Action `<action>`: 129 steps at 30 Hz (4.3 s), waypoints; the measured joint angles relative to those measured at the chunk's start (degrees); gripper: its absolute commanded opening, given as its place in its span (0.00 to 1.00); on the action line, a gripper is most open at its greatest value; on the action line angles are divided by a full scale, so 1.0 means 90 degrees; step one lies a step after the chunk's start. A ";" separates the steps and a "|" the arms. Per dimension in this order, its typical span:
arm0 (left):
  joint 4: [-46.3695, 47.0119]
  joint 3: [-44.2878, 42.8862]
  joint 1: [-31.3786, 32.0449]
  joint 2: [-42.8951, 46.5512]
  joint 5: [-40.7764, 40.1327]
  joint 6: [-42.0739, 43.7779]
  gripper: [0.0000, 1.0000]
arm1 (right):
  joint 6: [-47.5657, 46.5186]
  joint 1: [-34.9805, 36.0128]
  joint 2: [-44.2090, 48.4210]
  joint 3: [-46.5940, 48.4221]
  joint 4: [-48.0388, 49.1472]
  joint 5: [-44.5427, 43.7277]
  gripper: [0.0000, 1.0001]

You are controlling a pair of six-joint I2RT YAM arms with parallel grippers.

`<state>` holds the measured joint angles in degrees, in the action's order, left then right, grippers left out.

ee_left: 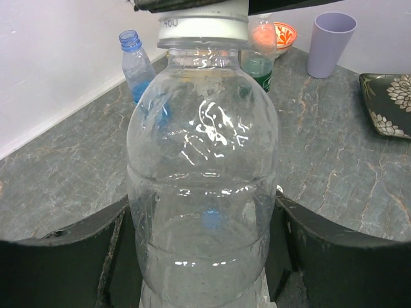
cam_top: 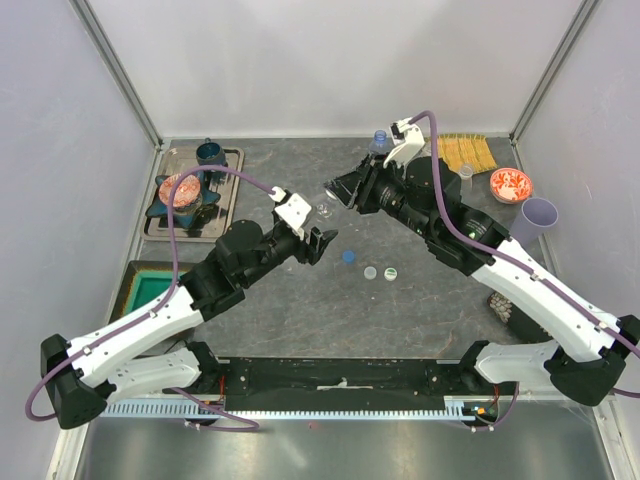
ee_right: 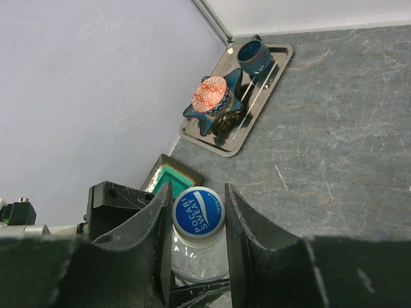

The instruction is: Unscrew the bottle caps

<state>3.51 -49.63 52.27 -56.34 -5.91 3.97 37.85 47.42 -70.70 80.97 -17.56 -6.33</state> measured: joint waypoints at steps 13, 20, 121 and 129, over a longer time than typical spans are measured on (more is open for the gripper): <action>-0.0364 -0.0046 -0.0527 0.0410 0.2072 -0.0449 0.33 | -0.0991 -0.0308 0.0277 -0.0097 0.0187 0.2035 0.00; 0.0032 -0.0265 -0.1528 0.0221 0.5722 -0.1897 0.34 | -0.1622 -0.0508 0.0750 -0.0308 0.0576 0.3857 0.00; -0.0675 -0.0432 0.0041 -0.0053 0.0172 0.0080 0.37 | -0.0019 -0.0270 0.0134 -0.0165 0.0066 0.0682 0.11; -0.0714 -0.0406 0.0017 -0.0063 0.0432 0.0075 0.33 | -0.0226 -0.0287 0.0265 -0.0415 0.0272 0.0906 0.00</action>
<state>-2.92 -53.28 52.42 -56.90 -2.02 4.64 35.81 44.84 -68.31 77.23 -15.11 1.83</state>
